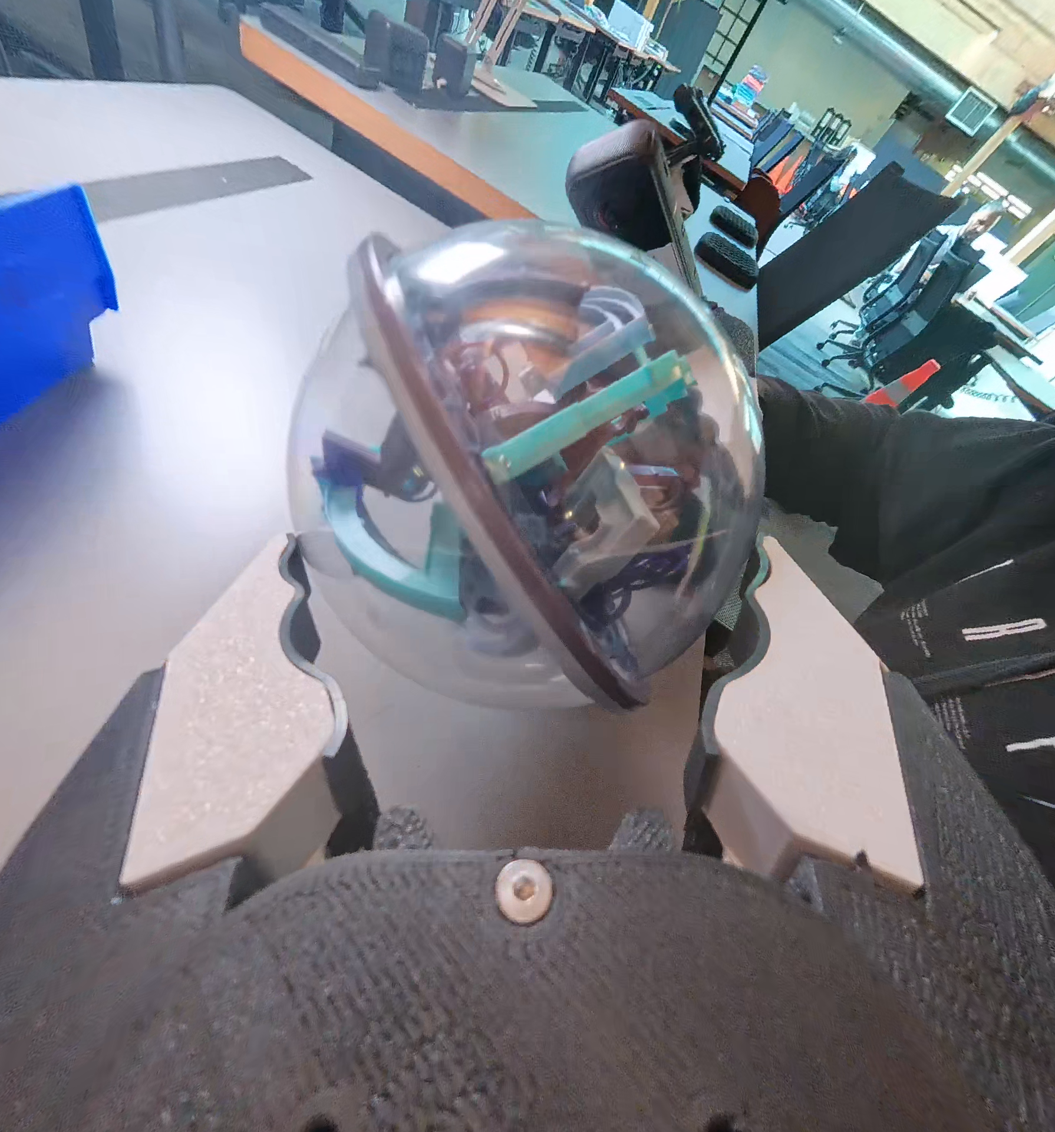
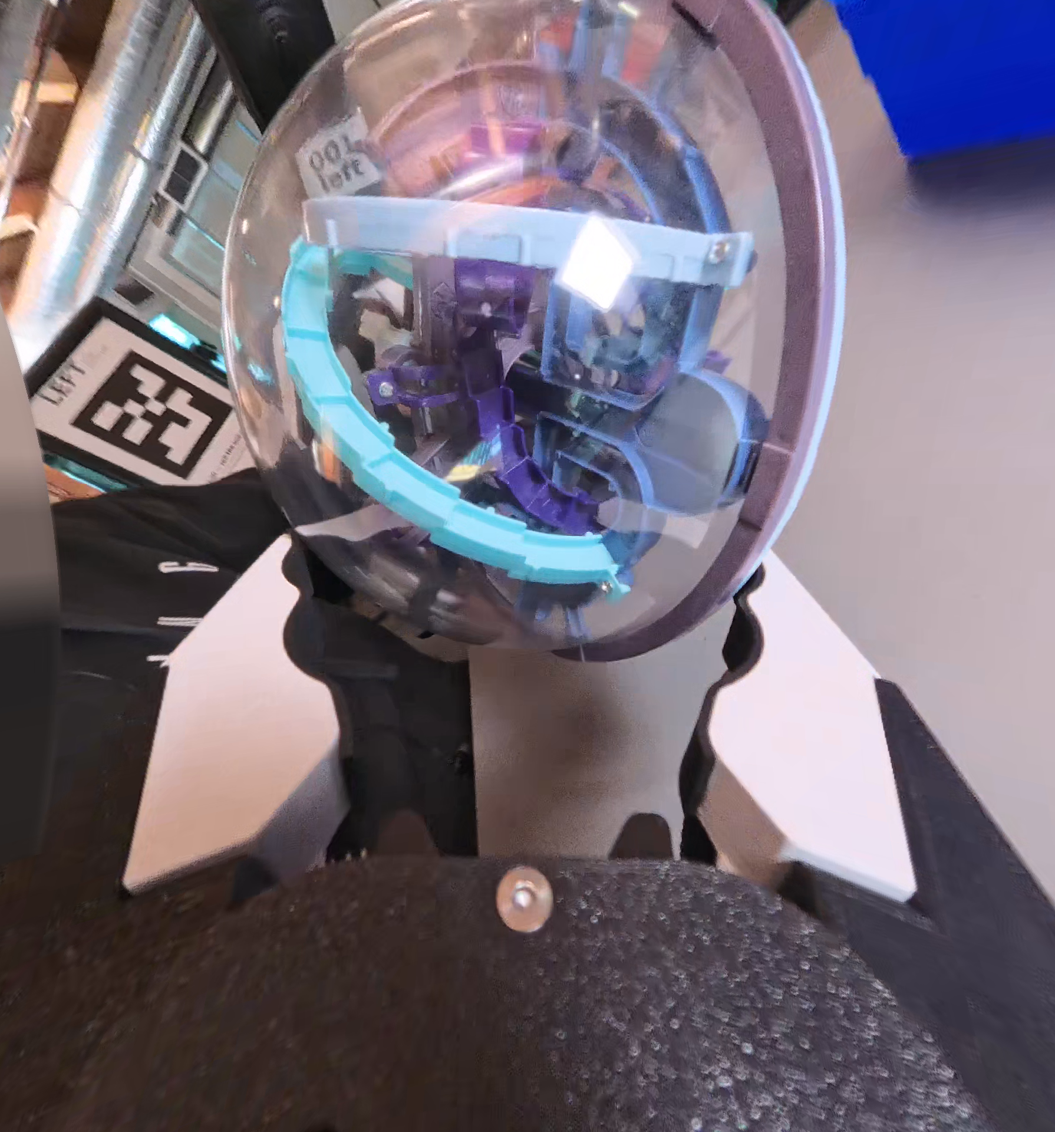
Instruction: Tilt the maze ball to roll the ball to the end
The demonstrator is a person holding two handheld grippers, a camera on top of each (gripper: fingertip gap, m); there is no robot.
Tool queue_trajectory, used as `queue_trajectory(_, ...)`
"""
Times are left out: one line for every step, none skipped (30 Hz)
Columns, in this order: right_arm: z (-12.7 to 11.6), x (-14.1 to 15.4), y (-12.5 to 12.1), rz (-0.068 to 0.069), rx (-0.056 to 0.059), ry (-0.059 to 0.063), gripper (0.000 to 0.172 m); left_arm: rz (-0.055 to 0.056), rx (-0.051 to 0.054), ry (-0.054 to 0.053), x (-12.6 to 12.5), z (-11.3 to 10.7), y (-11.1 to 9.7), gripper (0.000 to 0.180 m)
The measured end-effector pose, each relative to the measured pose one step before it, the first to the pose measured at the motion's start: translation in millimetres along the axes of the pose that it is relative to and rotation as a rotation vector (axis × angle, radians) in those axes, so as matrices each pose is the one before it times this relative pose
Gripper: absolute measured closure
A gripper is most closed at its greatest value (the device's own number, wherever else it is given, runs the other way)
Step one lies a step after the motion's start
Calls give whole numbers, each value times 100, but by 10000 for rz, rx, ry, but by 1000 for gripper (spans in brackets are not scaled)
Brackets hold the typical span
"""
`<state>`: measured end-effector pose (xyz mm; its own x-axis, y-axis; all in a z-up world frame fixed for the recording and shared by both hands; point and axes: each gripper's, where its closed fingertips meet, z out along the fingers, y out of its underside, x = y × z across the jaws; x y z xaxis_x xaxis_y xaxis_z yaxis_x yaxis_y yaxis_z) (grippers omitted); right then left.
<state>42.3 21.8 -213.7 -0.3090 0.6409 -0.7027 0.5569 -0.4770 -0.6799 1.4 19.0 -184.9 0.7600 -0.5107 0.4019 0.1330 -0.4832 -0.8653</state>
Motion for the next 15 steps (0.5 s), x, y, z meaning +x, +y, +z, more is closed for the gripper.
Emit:
queue_trajectory(-53,363,523,523,-62,-44,38,-107,3,2,-230,341,509,44)
queue_trajectory(-77,342,498,471,-82,-52,38,-35,-11,15,-153,368,521,43)
queue_trajectory(-94,346,499,445,-113,-49,39,11,-21,6,-96,382,519,42)
queue_trajectory(-73,411,478,428,-138,-9,38,12,-64,-11,-65,390,534,42)
queue_trajectory(-48,456,483,394,-163,32,38,17,-102,-28,-63,395,518,42)
queue_trajectory(6,461,531,337,-231,55,38,51,-63,-35,-72,335,386,43)
queue_trajectory(53,245,486,214,-237,-27,38,-27,-23,-49,-135,280,254,40)
queue_trajectory(20,-101,299,120,-168,-148,38,-147,177,204,175,130,-123,40)
queue_trajectory(-7,6,198,53,-162,3,39,-129,53,119,16,59,-39,40)
queue_trajectory(-91,119,19,-162,-88,135,39,-79,-10,1,-92,28,-5,40)
queue_trajectory(-205,160,-108,-269,-53,169,40,-30,-31,-32,-117,31,11,41)
queue_trajectory(-291,180,-201,-351,-11,204,41,-27,-45,-41,-140,57,49,41)
queue_trajectory(-360,220,-209,-616,-11,309,43,-79,-78,-50,-220,49,80,41)
queue_trajectory(-415,244,-317,-894,43,463,42,-142,-90,-23,-251,67,83,41)
queue_trajectory(-437,90,-446,-1032,98,507,41,-158,-60,8,-230,70,22,41)
